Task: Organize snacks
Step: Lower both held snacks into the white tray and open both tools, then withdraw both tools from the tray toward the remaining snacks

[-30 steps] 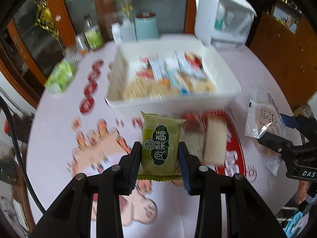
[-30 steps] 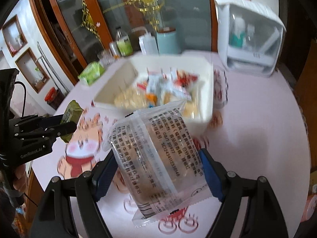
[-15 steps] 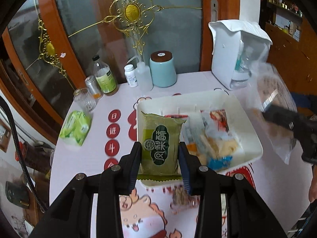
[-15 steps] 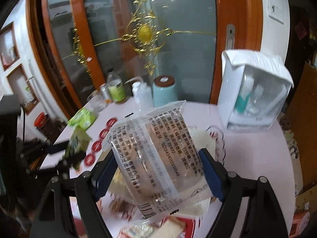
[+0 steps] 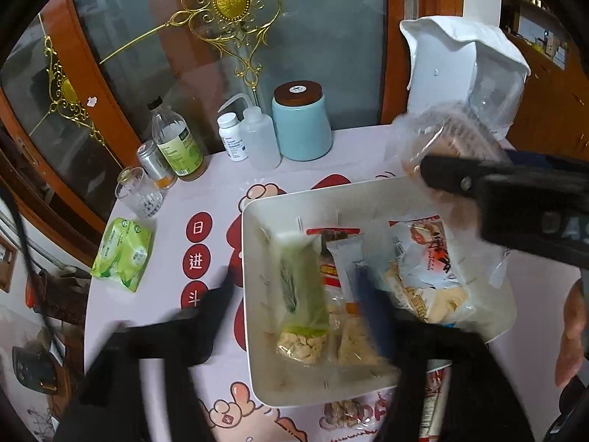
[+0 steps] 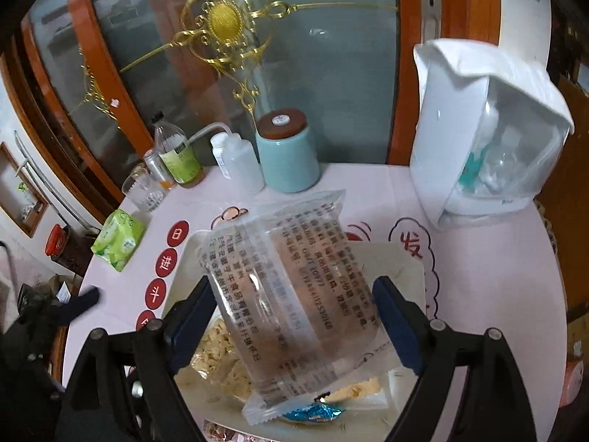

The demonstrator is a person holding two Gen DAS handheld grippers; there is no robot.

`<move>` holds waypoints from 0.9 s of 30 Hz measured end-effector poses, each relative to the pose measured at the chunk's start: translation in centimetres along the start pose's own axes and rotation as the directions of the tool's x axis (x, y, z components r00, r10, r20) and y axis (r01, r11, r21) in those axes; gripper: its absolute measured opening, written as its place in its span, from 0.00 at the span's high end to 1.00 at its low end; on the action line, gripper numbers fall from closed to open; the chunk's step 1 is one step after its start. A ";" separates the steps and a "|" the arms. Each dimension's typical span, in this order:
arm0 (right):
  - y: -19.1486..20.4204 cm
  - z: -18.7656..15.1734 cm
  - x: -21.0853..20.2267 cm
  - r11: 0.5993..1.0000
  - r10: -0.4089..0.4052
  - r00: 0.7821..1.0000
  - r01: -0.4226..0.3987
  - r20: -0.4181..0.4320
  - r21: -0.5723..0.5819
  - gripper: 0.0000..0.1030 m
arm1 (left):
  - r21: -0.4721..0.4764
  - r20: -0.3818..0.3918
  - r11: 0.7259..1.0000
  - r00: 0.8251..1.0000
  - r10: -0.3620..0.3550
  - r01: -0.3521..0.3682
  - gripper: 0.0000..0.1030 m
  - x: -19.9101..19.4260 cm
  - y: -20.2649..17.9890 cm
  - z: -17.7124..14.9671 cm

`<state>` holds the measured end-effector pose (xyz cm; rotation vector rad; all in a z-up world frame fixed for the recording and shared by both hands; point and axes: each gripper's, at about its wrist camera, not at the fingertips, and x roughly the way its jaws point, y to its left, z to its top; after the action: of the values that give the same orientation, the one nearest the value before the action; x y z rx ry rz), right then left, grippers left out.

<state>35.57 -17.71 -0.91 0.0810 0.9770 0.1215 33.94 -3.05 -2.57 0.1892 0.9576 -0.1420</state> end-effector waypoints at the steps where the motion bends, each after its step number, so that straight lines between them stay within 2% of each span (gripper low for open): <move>1: 0.0 -0.1 -0.1 1.000 -0.003 1.000 0.003 0.012 -0.005 0.16 | -0.003 0.015 1.000 1.000 0.009 -0.009 0.09 0.0 0.0 0.0; 5: -0.1 -0.2 -0.8 1.000 -0.004 0.999 0.004 0.036 -0.023 0.15 | -0.011 -0.002 1.000 1.000 -0.015 0.015 0.09 0.2 0.2 0.0; 12: -0.7 -0.9 -1.7 0.999 -0.001 0.999 0.003 0.043 -0.047 0.15 | -0.027 -0.025 1.000 1.000 -0.009 0.009 0.09 0.1 0.2 -0.1; 20: -1.6 -3.0 -3.3 0.998 -0.014 0.999 0.016 0.041 -0.057 0.15 | -0.031 -0.030 0.999 0.999 -0.017 0.016 0.09 -1.5 -0.6 -0.8; 27: -2.2 -5.4 -6.4 0.995 -0.027 0.998 0.033 0.060 -0.091 0.15 | -0.013 -0.012 1.000 1.000 -0.024 0.024 0.09 -4.1 -1.7 -2.0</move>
<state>27.72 -20.69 1.05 -0.0145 0.9123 0.1356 29.62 -4.12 -0.50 0.1669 0.9730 -0.1567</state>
